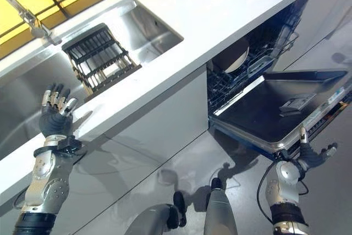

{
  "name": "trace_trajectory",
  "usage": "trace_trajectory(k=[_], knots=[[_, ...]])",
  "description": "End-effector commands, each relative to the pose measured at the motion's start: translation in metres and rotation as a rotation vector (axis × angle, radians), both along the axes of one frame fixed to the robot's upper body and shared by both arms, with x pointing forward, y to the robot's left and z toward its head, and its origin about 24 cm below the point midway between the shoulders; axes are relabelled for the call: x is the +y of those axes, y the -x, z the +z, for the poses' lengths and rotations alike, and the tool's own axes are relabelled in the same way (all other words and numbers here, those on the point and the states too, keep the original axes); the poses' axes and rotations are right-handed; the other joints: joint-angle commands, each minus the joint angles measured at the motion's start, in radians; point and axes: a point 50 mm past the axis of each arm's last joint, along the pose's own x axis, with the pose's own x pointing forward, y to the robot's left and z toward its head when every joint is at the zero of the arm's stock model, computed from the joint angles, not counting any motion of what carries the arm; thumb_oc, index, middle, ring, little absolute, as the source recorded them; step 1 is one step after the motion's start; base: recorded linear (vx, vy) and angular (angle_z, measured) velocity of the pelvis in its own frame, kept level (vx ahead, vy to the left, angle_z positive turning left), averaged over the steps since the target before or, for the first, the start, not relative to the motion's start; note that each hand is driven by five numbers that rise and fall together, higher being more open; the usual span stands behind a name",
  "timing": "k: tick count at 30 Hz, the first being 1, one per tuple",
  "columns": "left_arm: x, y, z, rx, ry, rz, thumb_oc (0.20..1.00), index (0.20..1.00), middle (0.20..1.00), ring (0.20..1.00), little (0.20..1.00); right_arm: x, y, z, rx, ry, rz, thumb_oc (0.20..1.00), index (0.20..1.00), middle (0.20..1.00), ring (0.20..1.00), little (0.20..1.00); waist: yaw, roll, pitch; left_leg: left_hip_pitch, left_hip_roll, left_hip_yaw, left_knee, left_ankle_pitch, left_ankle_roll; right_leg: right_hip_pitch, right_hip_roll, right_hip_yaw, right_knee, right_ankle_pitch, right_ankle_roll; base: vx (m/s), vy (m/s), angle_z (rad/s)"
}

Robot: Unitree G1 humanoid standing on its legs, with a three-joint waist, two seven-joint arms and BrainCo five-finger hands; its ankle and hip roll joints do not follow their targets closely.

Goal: Pick up plates and place into dishwasher.

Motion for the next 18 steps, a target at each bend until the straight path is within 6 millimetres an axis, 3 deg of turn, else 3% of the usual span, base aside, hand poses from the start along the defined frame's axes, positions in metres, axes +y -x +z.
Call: trace_trajectory(k=[1,4,7,10,12,16,17,18], knots=[[-0.002,0.016,-0.039,0.163,-0.015,-0.031,1.000,1.000,1.000,1.000,1.000,-0.010,0.014,0.002,-0.009,0.023,-0.031,1.000,1.000,1.000,1.000,1.000,-0.034,-0.012,-0.073,-0.048,-0.022,-0.023,0.201,-0.096,0.064,0.028,-0.103,0.040,-0.264,0.290,0.070,0.12,0.075,-0.19],[-0.008,0.020,-0.050,0.204,-0.005,-0.048,1.000,1.000,1.000,1.000,1.000,-0.010,0.023,-0.013,0.021,-0.035,-0.009,1.000,1.000,1.000,1.000,1.000,-0.053,0.002,-0.062,-0.038,-0.029,-0.008,0.237,-0.117,0.076,0.015,-0.114,0.052,-0.223,0.287,0.073,0.09,0.084,-0.31],[-0.015,0.018,-0.052,0.197,0.017,-0.059,1.000,1.000,1.000,1.000,1.000,-0.014,0.023,-0.011,0.007,-0.043,0.020,1.000,1.000,1.000,1.000,1.000,-0.077,0.036,-0.018,-0.065,-0.023,0.017,0.307,-0.149,0.085,-0.035,-0.113,0.070,-0.146,0.271,0.076,-0.07,0.089,-0.24],[-0.023,0.008,-0.042,0.136,0.034,-0.071,1.000,1.000,1.000,1.000,1.000,-0.017,0.010,0.002,-0.078,-0.049,0.045,1.000,1.000,1.000,1.000,1.000,-0.097,0.069,0.048,-0.152,-0.024,0.047,0.387,-0.174,0.089,-0.116,-0.113,0.081,-0.080,0.256,0.076,-0.26,0.036,-0.23],[-0.031,0.001,-0.034,0.105,0.042,-0.077,1.000,1.000,1.000,1.000,1.000,-0.015,-0.004,0.012,-0.142,-0.059,0.065,1.000,1.000,1.000,1.000,1.000,-0.099,0.094,0.050,-0.252,-0.026,0.063,0.430,-0.186,0.090,-0.207,-0.109,0.082,-0.044,0.238,0.075,-0.27,-0.009,-0.19],[-0.039,-0.007,-0.026,0.076,0.048,-0.079,1.000,1.000,1.000,1.000,1.000,-0.007,-0.025,0.030,-0.249,-0.078,0.099,1.000,1.000,1.000,1.000,1.000,-0.099,0.125,0.050,-0.354,-0.027,0.072,0.462,-0.197,0.087,-0.313,-0.093,0.084,-0.003,0.206,0.071,-0.08,-0.040,-0.13],[-0.041,-0.008,-0.025,0.075,0.048,-0.078,1.000,1.000,1.000,1.000,1.000,-0.004,-0.029,0.033,-0.280,-0.087,0.121,1.000,1.000,1.000,1.000,1.000,-0.093,0.140,0.050,-0.355,-0.027,0.056,0.464,-0.220,0.081,-0.323,-0.080,0.085,0.018,0.174,0.075,-0.01,-0.040,-0.12],[-0.042,-0.009,-0.023,0.067,0.049,-0.078,1.000,1.000,1.000,1.000,1.000,-0.003,-0.032,0.036,-0.308,-0.092,0.140,1.000,1.000,1.000,1.000,1.000,-0.098,0.136,0.050,-0.383,-0.029,0.071,0.465,-0.197,0.085,-0.347,-0.087,0.085,0.010,0.197,0.068,0.02,-0.050,-0.03]])
